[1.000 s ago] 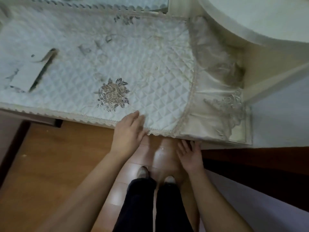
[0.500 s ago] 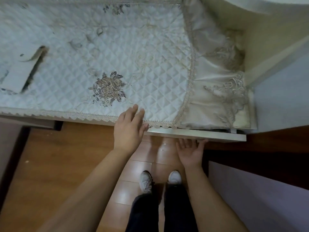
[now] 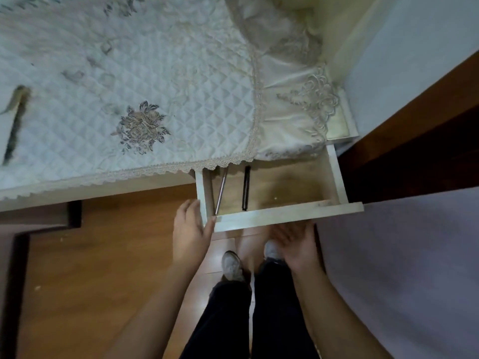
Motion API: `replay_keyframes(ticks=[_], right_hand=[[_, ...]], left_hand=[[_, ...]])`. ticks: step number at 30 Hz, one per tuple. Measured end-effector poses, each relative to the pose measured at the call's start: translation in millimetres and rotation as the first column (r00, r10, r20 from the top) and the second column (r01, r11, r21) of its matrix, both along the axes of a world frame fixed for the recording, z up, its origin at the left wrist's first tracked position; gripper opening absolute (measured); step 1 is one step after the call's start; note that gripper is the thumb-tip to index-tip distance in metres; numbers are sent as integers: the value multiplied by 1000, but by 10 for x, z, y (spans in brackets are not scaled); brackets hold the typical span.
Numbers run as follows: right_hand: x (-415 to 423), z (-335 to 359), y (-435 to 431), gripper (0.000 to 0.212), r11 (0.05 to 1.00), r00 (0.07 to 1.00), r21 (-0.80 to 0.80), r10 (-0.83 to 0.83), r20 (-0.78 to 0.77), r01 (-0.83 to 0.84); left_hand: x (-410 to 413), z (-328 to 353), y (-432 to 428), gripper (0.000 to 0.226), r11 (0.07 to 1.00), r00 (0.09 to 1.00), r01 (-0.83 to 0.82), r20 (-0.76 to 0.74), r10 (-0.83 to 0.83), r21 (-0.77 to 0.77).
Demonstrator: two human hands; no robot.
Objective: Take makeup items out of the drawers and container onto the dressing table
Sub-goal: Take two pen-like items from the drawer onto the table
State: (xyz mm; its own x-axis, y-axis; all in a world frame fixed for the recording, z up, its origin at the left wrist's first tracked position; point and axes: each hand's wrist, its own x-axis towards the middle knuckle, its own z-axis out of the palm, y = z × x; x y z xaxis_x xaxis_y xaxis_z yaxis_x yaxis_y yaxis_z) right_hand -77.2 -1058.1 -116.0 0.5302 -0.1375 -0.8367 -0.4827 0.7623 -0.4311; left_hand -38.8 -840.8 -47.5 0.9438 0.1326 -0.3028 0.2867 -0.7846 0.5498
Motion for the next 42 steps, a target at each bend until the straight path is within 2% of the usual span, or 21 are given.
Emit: replay_keyframes(ticks=[2, 4, 6, 7, 9, 11, 13, 14, 17, 21, 26, 28, 31, 36, 38, 39, 42], right_hand=[[-81, 192, -68, 23, 937, 995, -335, 89, -50, -101], [-110, 440, -149, 18, 786, 992, -607, 125, -33, -119], [-34, 666, -191, 10, 609, 957, -771, 291, -1, -187], [31, 750, -193, 7, 519, 921, -824, 390, -8, -227], [197, 859, -173, 15, 326, 821, -892, 566, -82, -314], [312, 878, -143, 27, 44, 654, -894, 698, -292, -447], [325, 886, -112, 34, -219, 478, -817, 719, -505, -533], [304, 894, -100, 36, -275, 442, -794, 711, -548, -542], [264, 930, -59, 34, -262, 459, -795, 700, -547, -547], [206, 935, -59, 33, -248, 434, -762, 700, -568, -598], [152, 946, -32, 28, -228, 331, -655, 718, -613, -720], [262, 872, 101, 34, -179, 336, -650, 738, -585, -738], [478, 744, 385, 47, -52, 400, -648, 749, -529, -759], [593, 409, 681, 42, -87, 358, -548, 671, -649, -832], [561, 303, 665, 35, -58, 357, -519, 661, -660, -853], [553, 269, 637, 31, -30, 366, -515, 668, -648, -857], [568, 253, 498, 16, 123, 434, -526, 733, -524, -842]], left_hand=[[-3, 12, 50, 53, 990, 997, -62, -56, 56, -125], [-1, 28, 71, 51, 974, 992, -93, -106, 73, -205], [2, 43, 77, 47, 969, 991, -94, -115, 68, -229], [6, 51, 81, 46, 968, 992, -91, -110, 66, -234], [18, 58, 92, 45, 968, 993, -79, -99, 57, -239], [17, 52, 120, 44, 971, 995, -51, -90, 30, -235], [6, 51, 156, 43, 974, 997, -24, -79, 6, -227], [0, 52, 176, 42, 975, 997, -17, -73, 1, -223], [-47, 70, 214, 41, 974, 998, -5, -66, -10, -224], [-176, 54, 256, 43, 975, 994, -14, -105, -10, -223], [-348, -19, 311, 47, 987, 977, 32, -203, -64, -160], [-429, -44, 316, 48, 985, 979, 10, -197, -44, -172], [-500, -38, 289, 47, 986, 983, -5, -181, -26, -166], [-480, -45, 286, 47, 987, 980, -6, -195, -26, -159], [-458, 1, 276, 45, 989, 978, -9, -206, -22, -146], [-445, 37, 271, 43, 993, 985, -8, -172, -12, -117], [-335, 150, 166, 36, 997, 992, 83, 95, -82, -6]])
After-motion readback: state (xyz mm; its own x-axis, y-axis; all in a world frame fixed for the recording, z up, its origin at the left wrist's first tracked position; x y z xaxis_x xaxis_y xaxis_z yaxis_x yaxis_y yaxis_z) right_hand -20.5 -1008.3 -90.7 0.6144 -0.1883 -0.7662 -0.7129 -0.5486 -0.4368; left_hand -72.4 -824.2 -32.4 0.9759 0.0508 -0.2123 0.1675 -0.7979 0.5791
